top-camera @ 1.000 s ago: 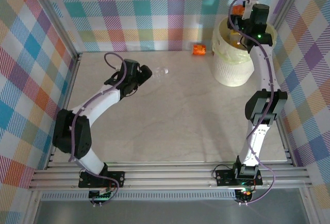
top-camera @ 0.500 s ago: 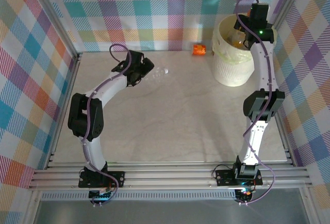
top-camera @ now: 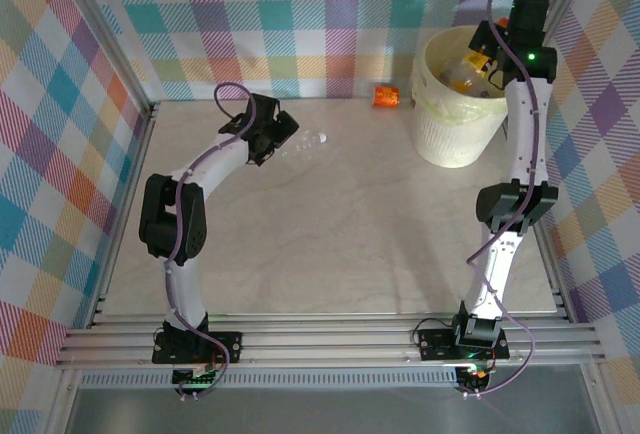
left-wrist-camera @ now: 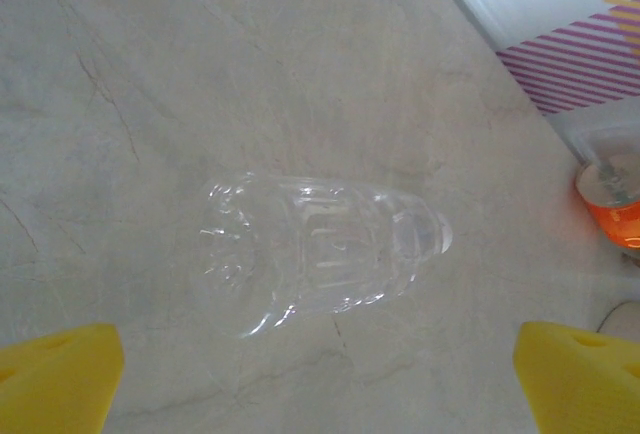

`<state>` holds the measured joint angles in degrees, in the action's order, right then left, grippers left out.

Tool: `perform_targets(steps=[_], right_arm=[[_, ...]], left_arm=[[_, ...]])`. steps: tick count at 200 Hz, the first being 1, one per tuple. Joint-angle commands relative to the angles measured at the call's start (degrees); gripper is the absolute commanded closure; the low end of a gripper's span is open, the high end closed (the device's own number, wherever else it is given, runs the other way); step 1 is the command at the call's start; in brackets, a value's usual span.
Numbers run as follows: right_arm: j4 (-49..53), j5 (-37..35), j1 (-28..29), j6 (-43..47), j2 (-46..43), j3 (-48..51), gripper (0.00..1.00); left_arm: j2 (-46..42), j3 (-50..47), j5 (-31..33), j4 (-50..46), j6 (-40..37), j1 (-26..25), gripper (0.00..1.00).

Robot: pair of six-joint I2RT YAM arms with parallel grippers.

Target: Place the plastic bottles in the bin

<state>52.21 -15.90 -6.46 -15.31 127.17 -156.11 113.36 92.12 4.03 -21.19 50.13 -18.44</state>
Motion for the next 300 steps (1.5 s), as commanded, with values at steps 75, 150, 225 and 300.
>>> perform_targets(steps=[75,150,225,300], right_arm=[[-3.17,13.91,-1.47,-5.44,-14.8,12.97,0.0],[-11.49,25.48,-2.85,-7.3,-20.78,33.54,0.0],[-19.96,33.08,-2.8,-8.21,-31.6,47.66,0.0],[-24.51,35.92,-2.61,-8.42,-43.33,59.27,0.0]], left_arm=[[0.18,-0.17,-1.1,-1.78,-0.56,0.95,0.0],[1.81,0.45,-1.52,-0.28,-1.0,1.3,0.0],[9.15,5.56,-1.64,3.61,6.14,2.0,0.0],[12.8,-1.17,-7.06,18.42,22.84,2.0,0.0]])
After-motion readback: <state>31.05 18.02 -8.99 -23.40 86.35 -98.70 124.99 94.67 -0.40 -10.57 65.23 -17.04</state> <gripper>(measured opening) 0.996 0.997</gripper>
